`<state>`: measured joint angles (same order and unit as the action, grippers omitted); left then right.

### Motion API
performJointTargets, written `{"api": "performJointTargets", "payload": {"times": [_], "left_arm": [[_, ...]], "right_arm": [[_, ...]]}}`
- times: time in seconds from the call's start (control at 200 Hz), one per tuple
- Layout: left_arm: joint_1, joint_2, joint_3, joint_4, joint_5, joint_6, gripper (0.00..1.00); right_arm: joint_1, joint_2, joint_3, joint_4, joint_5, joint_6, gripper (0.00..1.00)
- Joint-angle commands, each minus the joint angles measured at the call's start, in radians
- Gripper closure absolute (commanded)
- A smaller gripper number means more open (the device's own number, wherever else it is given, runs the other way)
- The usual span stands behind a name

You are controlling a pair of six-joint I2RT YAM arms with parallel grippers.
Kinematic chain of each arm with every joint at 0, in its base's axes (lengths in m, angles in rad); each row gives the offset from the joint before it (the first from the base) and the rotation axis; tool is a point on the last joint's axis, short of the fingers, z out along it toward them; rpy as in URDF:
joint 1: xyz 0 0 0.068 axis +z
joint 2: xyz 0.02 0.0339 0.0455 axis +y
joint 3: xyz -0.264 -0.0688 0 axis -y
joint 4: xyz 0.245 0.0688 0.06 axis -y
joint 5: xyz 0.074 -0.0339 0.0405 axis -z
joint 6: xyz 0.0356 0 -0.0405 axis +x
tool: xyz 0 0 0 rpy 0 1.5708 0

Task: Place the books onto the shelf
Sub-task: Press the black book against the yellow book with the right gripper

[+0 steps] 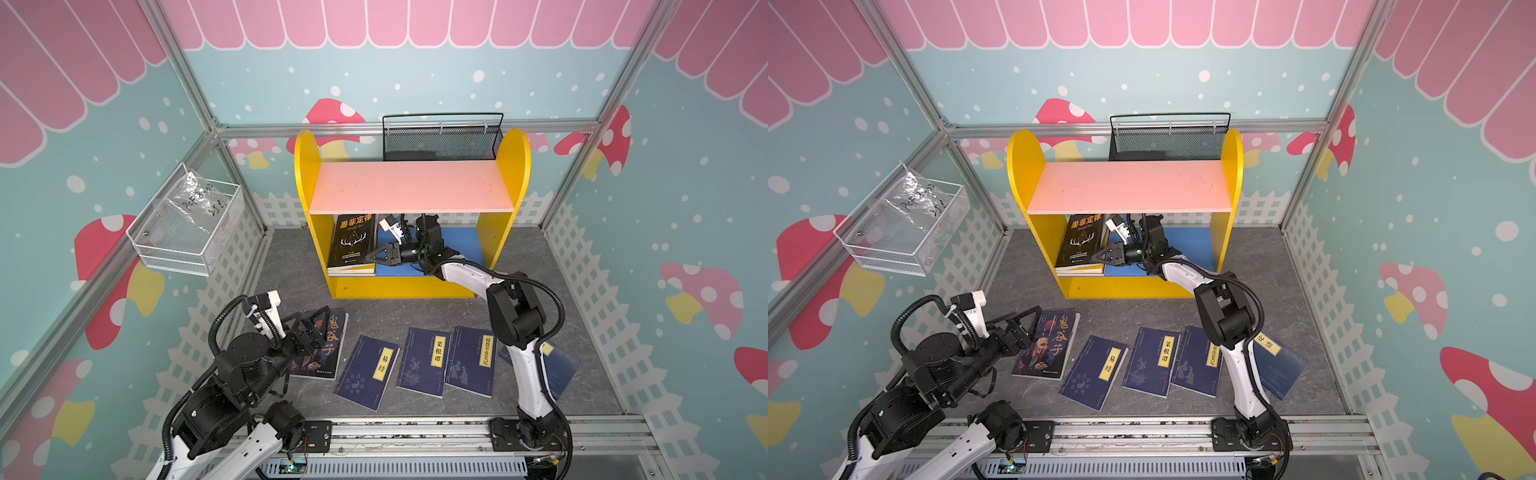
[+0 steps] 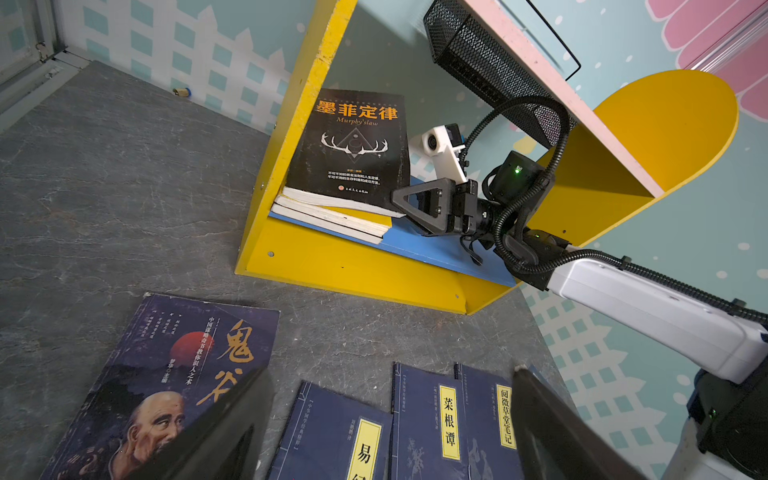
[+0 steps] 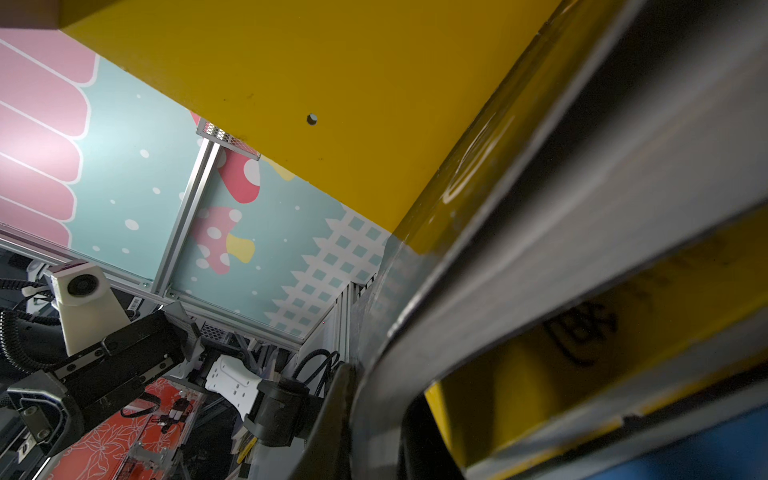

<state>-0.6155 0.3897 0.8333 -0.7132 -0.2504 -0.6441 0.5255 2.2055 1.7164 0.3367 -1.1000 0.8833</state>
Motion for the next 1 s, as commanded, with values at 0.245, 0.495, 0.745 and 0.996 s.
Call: {"api": "performJointTargets", "payload": {"times": [0.245,0.495,0.745,0.996], "left_arm": [[0.006,0.006,-0.01,0.009,-0.001,-0.008,0.09],[0.005,0.013,-0.011,0.01,-0.005,-0.008,0.09],[0.006,0.015,-0.011,0.007,-0.012,-0.008,0.07],[0.005,0.028,-0.005,0.005,-0.023,-0.008,0.0]], "right_arm": [[-0.005,0.024,0.047,0.016,-0.027,-0.048,0.9],[0.004,0.047,0.056,0.015,-0.021,-0.032,0.9],[0.004,0.045,0.055,0.014,-0.019,-0.03,0.9],[0.007,0.047,0.054,0.01,-0.024,-0.03,0.9]]}}
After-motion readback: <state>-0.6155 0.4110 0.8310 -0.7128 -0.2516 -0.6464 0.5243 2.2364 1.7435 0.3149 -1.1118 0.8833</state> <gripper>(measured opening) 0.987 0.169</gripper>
